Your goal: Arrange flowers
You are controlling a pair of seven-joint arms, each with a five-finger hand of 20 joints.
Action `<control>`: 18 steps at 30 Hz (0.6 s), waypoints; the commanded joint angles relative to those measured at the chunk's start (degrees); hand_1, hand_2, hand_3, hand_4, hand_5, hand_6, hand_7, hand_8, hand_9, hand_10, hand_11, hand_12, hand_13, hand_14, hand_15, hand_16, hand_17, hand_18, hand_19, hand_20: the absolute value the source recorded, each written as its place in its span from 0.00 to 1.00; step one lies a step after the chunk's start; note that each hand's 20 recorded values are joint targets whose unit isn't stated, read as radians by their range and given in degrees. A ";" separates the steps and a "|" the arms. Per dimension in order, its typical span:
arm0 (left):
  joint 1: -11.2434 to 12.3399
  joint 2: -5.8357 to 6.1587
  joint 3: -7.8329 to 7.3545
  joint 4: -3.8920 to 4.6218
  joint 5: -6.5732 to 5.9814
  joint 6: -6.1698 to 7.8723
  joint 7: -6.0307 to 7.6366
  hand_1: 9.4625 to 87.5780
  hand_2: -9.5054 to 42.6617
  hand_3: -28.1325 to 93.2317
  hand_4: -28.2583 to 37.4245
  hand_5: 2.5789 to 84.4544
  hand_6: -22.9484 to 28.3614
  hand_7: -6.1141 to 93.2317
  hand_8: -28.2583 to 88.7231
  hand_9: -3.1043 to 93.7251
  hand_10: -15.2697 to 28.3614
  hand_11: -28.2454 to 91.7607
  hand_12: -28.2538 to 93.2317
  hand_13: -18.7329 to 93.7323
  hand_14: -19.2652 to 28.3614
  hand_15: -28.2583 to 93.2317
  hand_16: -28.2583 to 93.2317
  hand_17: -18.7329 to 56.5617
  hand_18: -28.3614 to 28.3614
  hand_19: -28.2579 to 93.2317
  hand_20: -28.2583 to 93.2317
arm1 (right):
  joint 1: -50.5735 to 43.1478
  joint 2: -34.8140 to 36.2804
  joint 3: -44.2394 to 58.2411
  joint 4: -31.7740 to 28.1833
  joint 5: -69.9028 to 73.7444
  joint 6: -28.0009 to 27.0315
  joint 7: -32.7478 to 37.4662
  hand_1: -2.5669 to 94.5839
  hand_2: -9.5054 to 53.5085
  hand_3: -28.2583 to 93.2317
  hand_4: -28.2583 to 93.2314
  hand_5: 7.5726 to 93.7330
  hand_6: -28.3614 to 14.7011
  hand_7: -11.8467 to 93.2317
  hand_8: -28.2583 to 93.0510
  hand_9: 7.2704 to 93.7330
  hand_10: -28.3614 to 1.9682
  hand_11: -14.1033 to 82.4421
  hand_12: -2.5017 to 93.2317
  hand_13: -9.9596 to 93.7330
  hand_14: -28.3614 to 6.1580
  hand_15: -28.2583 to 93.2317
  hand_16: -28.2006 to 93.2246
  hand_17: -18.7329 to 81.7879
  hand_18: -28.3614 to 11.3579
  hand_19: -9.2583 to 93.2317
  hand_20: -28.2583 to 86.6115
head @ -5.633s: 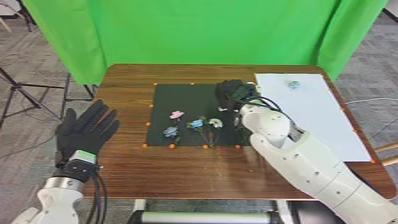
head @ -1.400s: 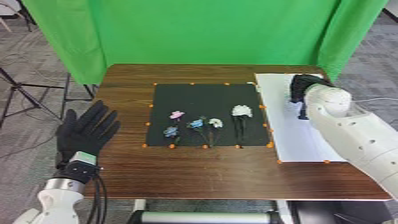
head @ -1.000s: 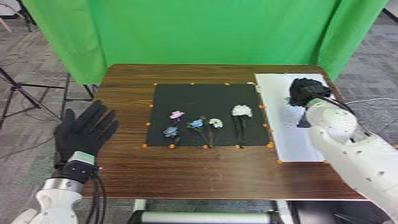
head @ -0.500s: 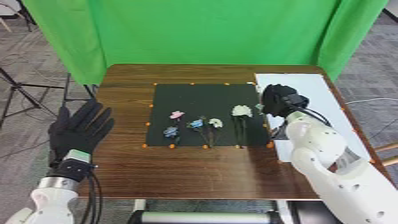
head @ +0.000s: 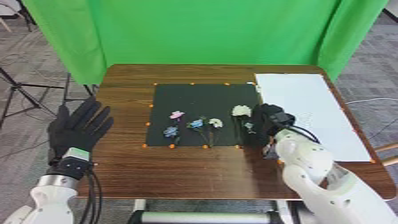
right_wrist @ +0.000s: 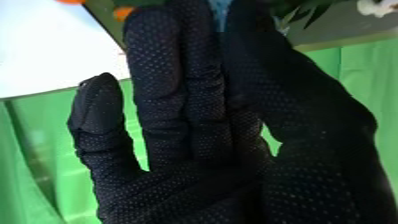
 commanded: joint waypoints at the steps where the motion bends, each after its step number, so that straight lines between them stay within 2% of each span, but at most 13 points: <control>1: 0.80 0.00 -0.03 -0.32 -0.79 0.67 0.57 0.23 0.43 0.79 0.00 0.44 0.57 0.24 0.15 0.36 0.61 0.39 0.31 0.37 0.69 0.50 0.16 0.16 0.73 0.49 0.30 | -1.55 1.51 2.18 -2.84 -0.11 -1.57 1.35 0.57 0.00 0.79 0.00 0.65 0.64 0.36 0.12 0.85 0.66 0.31 0.50 0.76 0.63 0.64 0.56 0.52 0.16 0.90 0.61; 3: 1.18 0.06 -0.24 -0.27 -0.80 0.11 0.76 0.23 0.43 0.79 0.00 0.43 0.57 0.24 0.15 0.36 0.61 0.39 0.31 0.37 0.68 0.50 0.16 0.16 0.73 0.49 0.30 | -1.89 1.78 2.76 -2.95 1.04 -2.17 0.33 0.57 0.00 0.79 0.00 0.64 0.63 0.35 0.12 0.84 0.65 0.32 0.50 0.75 0.61 0.65 0.55 0.51 0.15 0.90 0.61; 6: 1.18 0.16 -0.21 -0.19 -0.93 -0.36 1.09 0.22 0.42 0.79 0.00 0.43 0.57 0.24 0.15 0.36 0.61 0.39 0.31 0.37 0.69 0.50 0.16 0.16 0.73 0.49 0.30 | -2.61 1.87 3.73 -3.67 1.96 -3.78 0.20 0.49 0.00 0.84 0.00 0.62 0.62 0.32 0.12 0.79 0.60 0.41 0.41 0.74 0.56 0.68 0.48 0.50 0.15 0.89 0.62; 11: 1.42 -0.01 -0.33 -0.32 -0.92 -0.03 1.08 0.22 0.42 0.79 0.00 0.43 0.57 0.24 0.15 0.36 0.61 0.39 0.31 0.37 0.69 0.50 0.17 0.16 0.73 0.49 0.30 | -3.52 2.03 5.05 -5.40 3.62 -4.16 -0.76 0.44 0.00 0.87 0.00 0.61 0.61 0.30 0.13 0.76 0.55 0.50 0.32 0.73 0.54 0.69 0.46 0.50 0.14 0.89 0.62; 14: 1.52 -0.33 -0.40 -0.35 -0.99 -0.13 0.90 0.22 0.42 0.79 0.00 0.43 0.57 0.24 0.15 0.36 0.61 0.39 0.31 0.37 0.69 0.50 0.17 0.16 0.73 0.49 0.30 | -3.83 1.91 6.09 -6.43 5.10 -5.13 -1.19 0.42 0.00 0.87 0.00 0.60 0.60 0.29 0.13 0.75 0.54 0.50 0.30 0.73 0.54 0.69 0.46 0.50 0.14 0.88 0.62; 15: 1.28 -0.38 -0.33 -0.33 -0.84 0.09 0.52 0.22 0.42 0.79 0.00 0.43 0.57 0.24 0.15 0.36 0.61 0.39 0.31 0.37 0.69 0.50 0.17 0.16 0.73 0.49 0.30 | -4.53 2.00 6.70 -6.90 5.47 -4.28 -0.87 0.41 0.00 0.86 0.00 0.60 0.60 0.29 0.13 0.75 0.54 0.50 0.30 0.73 0.54 0.69 0.46 0.50 0.14 0.88 0.62; 16: 1.42 -0.21 -0.31 -0.38 -1.01 0.02 1.06 0.22 0.42 0.79 0.00 0.43 0.57 0.24 0.15 0.36 0.61 0.39 0.31 0.37 0.69 0.50 0.17 0.16 0.73 0.49 0.30 | -4.51 1.94 7.01 -6.97 5.45 -3.56 -0.95 0.38 0.00 0.85 0.00 0.60 0.60 0.29 0.13 0.75 0.53 0.50 0.30 0.73 0.53 0.69 0.46 0.49 0.13 0.88 0.62; 18: 0.99 -0.02 -0.18 -0.19 -0.90 -0.06 1.14 0.22 0.42 0.79 0.00 0.43 0.57 0.24 0.15 0.36 0.61 0.39 0.31 0.37 0.69 0.50 0.17 0.16 0.73 0.49 0.30 | -6.00 1.90 8.83 -7.48 6.48 0.59 -0.54 0.35 0.00 0.84 0.00 0.59 0.58 0.28 0.13 0.74 0.51 0.49 0.29 0.72 0.51 0.69 0.46 0.49 0.13 0.88 0.62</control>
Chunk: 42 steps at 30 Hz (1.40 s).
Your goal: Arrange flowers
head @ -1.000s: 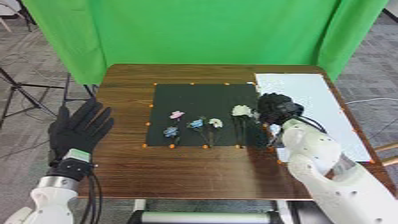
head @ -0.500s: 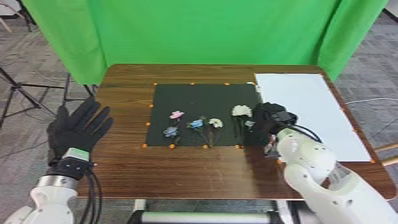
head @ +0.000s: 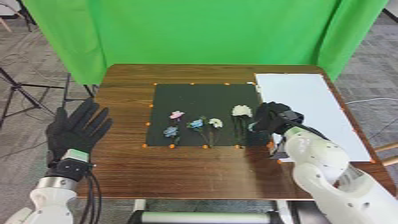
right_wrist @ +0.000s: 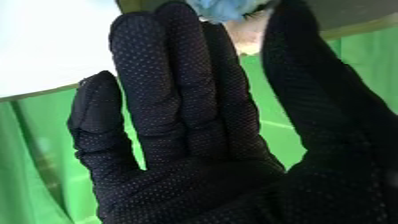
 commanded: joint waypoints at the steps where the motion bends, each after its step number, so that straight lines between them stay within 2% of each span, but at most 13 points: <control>1: 0.27 -0.06 -0.22 -0.22 0.01 -0.10 0.17 0.22 0.42 0.79 0.00 0.43 0.57 0.24 0.15 0.36 0.61 0.39 0.31 0.37 0.69 0.50 0.17 0.16 0.73 0.49 0.30 | -3.66 0.33 4.30 -2.61 3.28 7.51 0.37 0.34 0.00 0.84 0.00 0.59 0.57 0.27 0.13 0.74 0.50 0.49 0.29 0.72 0.50 0.69 0.46 0.49 0.13 0.88 0.62; 5: 1.03 -0.32 -1.14 -0.31 1.44 -0.28 0.15 0.21 0.43 0.79 0.00 0.43 0.57 0.23 0.15 0.36 0.61 0.38 0.31 0.37 0.68 0.49 0.16 0.16 0.73 0.48 0.30 | -8.18 -2.54 11.15 -1.78 10.99 13.91 -7.39 0.25 0.07 0.84 0.02 0.57 0.54 0.26 0.15 0.66 0.38 0.41 0.26 0.64 0.41 0.68 0.43 0.48 0.14 0.85 0.61; 9: 1.68 -0.08 -1.41 -0.64 1.98 0.79 0.70 0.21 0.44 0.78 0.00 0.42 0.55 0.21 0.15 0.36 0.60 0.36 0.29 0.35 0.65 0.46 0.16 0.16 0.73 0.48 0.30 | -11.74 -4.61 15.73 -2.14 17.92 17.48 -12.39 0.20 0.21 0.87 0.01 0.42 0.51 0.26 0.15 0.38 0.31 0.26 0.20 0.37 0.31 0.53 0.35 0.35 0.20 0.66 0.51; 12: 3.03 0.68 -2.13 -1.66 5.13 2.42 0.66 0.20 0.47 0.76 0.00 0.40 0.54 0.19 0.15 0.34 0.59 0.35 0.29 0.34 0.63 0.45 0.16 0.16 0.72 0.48 0.30 | -15.49 -7.63 19.59 -3.10 17.80 18.58 -16.48 0.19 0.23 0.87 0.00 0.36 0.51 0.25 0.15 0.28 0.28 0.22 0.19 0.30 0.30 0.49 0.34 0.30 0.23 0.59 0.47; 15: 4.93 0.33 -4.03 -2.82 7.78 2.70 0.18 0.19 0.49 0.74 0.00 0.40 0.53 0.19 0.15 0.33 0.59 0.34 0.28 0.33 0.61 0.43 0.15 0.16 0.72 0.48 0.30 | -17.17 -10.79 21.61 -2.03 29.68 21.12 -23.19 0.16 0.26 0.87 0.00 0.32 0.51 0.24 0.15 0.26 0.30 0.19 0.18 0.28 0.31 0.43 0.33 0.29 0.27 0.51 0.43; 19: 6.78 0.56 -6.26 -4.42 7.36 3.57 0.75 0.18 0.50 0.73 0.00 0.39 0.53 0.18 0.16 0.32 0.59 0.34 0.28 0.32 0.59 0.41 0.16 0.16 0.71 0.47 0.30 | -17.40 -12.08 21.61 -1.43 39.08 22.01 -28.57 0.12 0.27 0.88 0.00 0.31 0.53 0.22 0.15 0.26 0.37 0.18 0.17 0.28 0.35 0.39 0.34 0.29 0.29 0.46 0.41; 21: 7.79 0.19 -7.44 -4.92 8.78 3.16 0.33 0.17 0.48 0.76 0.00 0.39 0.53 0.18 0.16 0.32 0.59 0.34 0.28 0.31 0.59 0.41 0.16 0.16 0.70 0.47 0.30 | -17.38 -12.30 21.30 -2.35 40.27 21.15 -29.31 0.11 0.27 0.89 0.00 0.30 0.54 0.22 0.15 0.26 0.39 0.18 0.16 0.28 0.36 0.38 0.34 0.29 0.29 0.45 0.41; 27: 10.24 -1.22 -10.10 -5.19 7.88 2.38 0.07 0.18 0.46 0.77 0.00 0.39 0.54 0.18 0.16 0.31 0.59 0.34 0.28 0.31 0.60 0.41 0.16 0.16 0.70 0.47 0.30 | -16.26 -13.65 20.21 -2.98 43.07 18.86 -31.30 0.08 0.27 0.89 0.00 0.30 0.54 0.21 0.15 0.25 0.41 0.17 0.15 0.29 0.38 0.35 0.34 0.27 0.27 0.45 0.41; 30: 10.64 -1.45 -10.22 -5.06 6.50 1.91 0.86 0.18 0.45 0.77 0.00 0.39 0.54 0.18 0.16 0.31 0.59 0.34 0.28 0.31 0.60 0.41 0.16 0.16 0.70 0.47 0.30 | -15.82 -13.96 19.68 -2.65 42.97 19.05 -30.78 0.08 0.27 0.89 0.00 0.30 0.54 0.20 0.16 0.25 0.41 0.17 0.15 0.29 0.38 0.35 0.35 0.27 0.26 0.45 0.41; 33: 10.80 -1.73 -10.36 -4.87 6.58 1.76 1.08 0.18 0.45 0.77 0.00 0.39 0.55 0.18 0.16 0.31 0.59 0.34 0.28 0.31 0.61 0.41 0.16 0.16 0.70 0.47 0.30 | -15.40 -14.32 19.19 -2.20 41.77 18.35 -30.39 0.09 0.27 0.89 0.00 0.30 0.55 0.20 0.16 0.26 0.42 0.17 0.15 0.29 0.37 0.34 0.36 0.27 0.25 0.45 0.41; 37: 9.09 -1.19 -10.22 -4.10 4.37 0.21 1.29 0.18 0.45 0.77 0.00 0.39 0.55 0.17 0.16 0.31 0.59 0.34 0.28 0.31 0.61 0.42 0.16 0.16 0.70 0.47 0.30 | -14.12 -14.29 18.29 -1.71 42.87 18.01 -30.36 0.10 0.27 0.89 0.00 0.30 0.57 0.21 0.16 0.26 0.43 0.17 0.15 0.30 0.37 0.34 0.36 0.27 0.24 0.46 0.41; 40: 7.53 -0.84 -9.19 -3.75 4.69 1.21 1.73 0.18 0.45 0.77 0.00 0.39 0.55 0.17 0.16 0.31 0.59 0.34 0.28 0.31 0.62 0.42 0.16 0.16 0.70 0.47 0.30 | -14.04 -14.11 18.42 -1.92 42.37 17.85 -29.97 0.10 0.27 0.89 0.00 0.31 0.57 0.21 0.15 0.26 0.43 0.17 0.15 0.30 0.37 0.34 0.36 0.27 0.24 0.46 0.41; 42: 6.91 -0.56 -9.08 -3.53 4.80 0.06 1.63 0.18 0.45 0.77 0.00 0.39 0.55 0.17 0.16 0.31 0.59 0.34 0.28 0.31 0.62 0.42 0.16 0.16 0.70 0.47 0.30 | -14.21 -13.89 18.45 -2.48 41.82 18.46 -29.87 0.10 0.27 0.89 0.00 0.31 0.57 0.21 0.15 0.26 0.43 0.17 0.15 0.30 0.37 0.34 0.36 0.27 0.24 0.46 0.41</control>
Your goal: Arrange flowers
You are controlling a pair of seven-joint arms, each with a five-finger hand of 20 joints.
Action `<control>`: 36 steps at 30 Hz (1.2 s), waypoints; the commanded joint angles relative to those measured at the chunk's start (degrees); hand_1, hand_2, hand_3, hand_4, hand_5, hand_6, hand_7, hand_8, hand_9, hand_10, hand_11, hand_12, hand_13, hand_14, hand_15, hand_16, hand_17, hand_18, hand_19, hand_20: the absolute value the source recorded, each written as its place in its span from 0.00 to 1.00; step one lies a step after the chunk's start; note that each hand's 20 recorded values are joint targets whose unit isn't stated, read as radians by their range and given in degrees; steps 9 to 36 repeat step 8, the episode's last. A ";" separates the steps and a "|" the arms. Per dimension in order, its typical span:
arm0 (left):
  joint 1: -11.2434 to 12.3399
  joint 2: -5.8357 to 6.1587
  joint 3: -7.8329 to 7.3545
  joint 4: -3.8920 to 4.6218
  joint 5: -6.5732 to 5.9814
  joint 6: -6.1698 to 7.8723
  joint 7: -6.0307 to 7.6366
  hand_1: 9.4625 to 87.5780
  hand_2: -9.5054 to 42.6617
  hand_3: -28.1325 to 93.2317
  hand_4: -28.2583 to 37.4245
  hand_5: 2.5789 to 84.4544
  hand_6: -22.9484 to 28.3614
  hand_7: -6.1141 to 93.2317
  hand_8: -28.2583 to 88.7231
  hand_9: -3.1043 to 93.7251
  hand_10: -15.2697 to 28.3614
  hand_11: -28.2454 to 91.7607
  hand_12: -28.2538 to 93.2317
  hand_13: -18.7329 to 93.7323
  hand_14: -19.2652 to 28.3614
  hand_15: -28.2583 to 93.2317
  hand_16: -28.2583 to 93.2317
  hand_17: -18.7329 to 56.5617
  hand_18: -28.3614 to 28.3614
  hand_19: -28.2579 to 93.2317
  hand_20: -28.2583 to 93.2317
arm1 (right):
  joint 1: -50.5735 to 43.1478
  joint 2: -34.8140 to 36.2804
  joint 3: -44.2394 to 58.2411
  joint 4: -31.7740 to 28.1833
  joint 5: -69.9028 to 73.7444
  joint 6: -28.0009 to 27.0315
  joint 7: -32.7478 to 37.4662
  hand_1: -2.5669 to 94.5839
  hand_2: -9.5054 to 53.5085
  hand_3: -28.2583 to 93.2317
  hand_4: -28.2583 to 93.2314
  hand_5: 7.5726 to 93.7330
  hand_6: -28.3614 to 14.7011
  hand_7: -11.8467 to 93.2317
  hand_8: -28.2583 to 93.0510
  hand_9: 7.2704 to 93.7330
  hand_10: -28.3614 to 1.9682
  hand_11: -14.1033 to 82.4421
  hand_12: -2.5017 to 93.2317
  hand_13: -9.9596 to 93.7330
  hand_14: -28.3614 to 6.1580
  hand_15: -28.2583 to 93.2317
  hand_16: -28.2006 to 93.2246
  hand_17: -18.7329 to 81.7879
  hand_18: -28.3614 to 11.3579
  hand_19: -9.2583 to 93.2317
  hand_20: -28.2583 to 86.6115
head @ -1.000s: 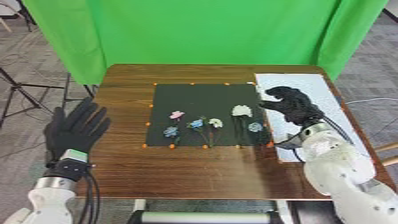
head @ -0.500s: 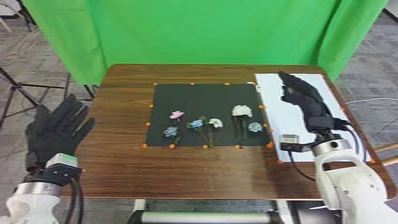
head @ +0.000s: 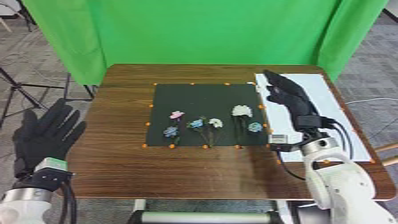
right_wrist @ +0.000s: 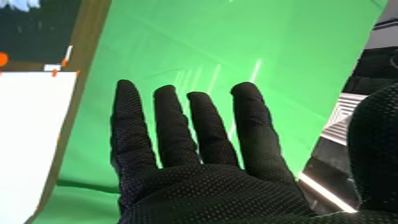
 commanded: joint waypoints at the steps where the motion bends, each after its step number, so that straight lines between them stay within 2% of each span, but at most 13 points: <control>1: -2.53 1.00 0.93 0.75 -0.41 -1.22 1.04 0.18 0.45 0.77 0.00 0.39 0.55 0.17 0.16 0.31 0.59 0.34 0.28 0.31 0.62 0.42 0.16 0.16 0.70 0.47 0.30 | 0.61 -0.12 -0.23 -0.86 -1.50 -0.22 0.46 0.10 0.27 0.89 0.00 0.31 0.57 0.21 0.15 0.26 0.43 0.17 0.15 0.30 0.37 0.34 0.37 0.27 0.24 0.46 0.41; 3: -2.31 1.08 0.68 0.62 0.27 -0.53 1.78 0.18 0.45 0.77 0.00 0.39 0.55 0.18 0.16 0.31 0.59 0.34 0.28 0.31 0.62 0.42 0.16 0.16 0.70 0.47 0.30 | 0.87 -0.10 -0.30 -0.86 -2.05 -0.52 0.00 0.11 0.27 0.89 0.00 0.31 0.57 0.21 0.15 0.26 0.43 0.17 0.15 0.30 0.37 0.34 0.37 0.27 0.24 0.46 0.41; 5: -1.73 0.87 0.45 0.32 -0.63 0.31 2.78 0.18 0.45 0.77 0.00 0.39 0.54 0.18 0.16 0.31 0.59 0.34 0.28 0.31 0.62 0.42 0.16 0.16 0.70 0.47 0.30 | 0.51 0.00 -0.13 -1.27 -1.57 -0.99 0.20 0.11 0.27 0.89 0.00 0.31 0.57 0.21 0.15 0.26 0.43 0.17 0.15 0.31 0.37 0.34 0.37 0.27 0.24 0.46 0.41; 6: -1.27 0.74 0.10 0.19 -0.48 0.14 3.00 0.18 0.45 0.77 0.00 0.39 0.54 0.18 0.16 0.31 0.59 0.34 0.28 0.31 0.62 0.42 0.16 0.16 0.70 0.47 0.30 | 0.37 -0.01 -0.03 -1.40 -1.41 -1.19 0.25 0.11 0.27 0.89 0.00 0.31 0.57 0.21 0.15 0.26 0.44 0.17 0.15 0.31 0.36 0.34 0.37 0.27 0.23 0.46 0.41; 7: -1.17 0.46 -0.30 0.10 0.04 0.12 2.23 0.18 0.44 0.77 0.00 0.39 0.54 0.18 0.16 0.31 0.59 0.34 0.28 0.31 0.62 0.42 0.16 0.16 0.70 0.47 0.30 | -0.20 -0.02 0.33 -1.80 -1.36 -1.31 0.61 0.11 0.27 0.89 0.00 0.31 0.57 0.21 0.15 0.26 0.44 0.17 0.15 0.31 0.36 0.34 0.37 0.27 0.23 0.46 0.41; 8: -0.91 0.72 -0.36 -0.15 0.12 0.48 2.81 0.18 0.44 0.77 0.00 0.39 0.54 0.18 0.16 0.31 0.59 0.34 0.28 0.31 0.62 0.42 0.16 0.16 0.70 0.47 0.30 | -0.26 0.15 0.58 -1.93 -1.19 -1.42 0.52 0.11 0.27 0.89 0.00 0.31 0.57 0.21 0.15 0.26 0.44 0.17 0.15 0.31 0.36 0.34 0.37 0.27 0.23 0.46 0.41; 36: -0.91 0.72 -0.36 -0.15 0.12 0.48 2.81 0.18 0.44 0.77 0.00 0.39 0.54 0.18 0.16 0.31 0.59 0.34 0.28 0.31 0.62 0.42 0.16 0.16 0.70 0.47 0.30 | -0.26 0.15 0.58 -1.93 -1.19 -1.42 0.52 0.11 0.27 0.89 0.00 0.31 0.57 0.21 0.15 0.26 0.44 0.17 0.15 0.31 0.36 0.34 0.37 0.27 0.23 0.46 0.41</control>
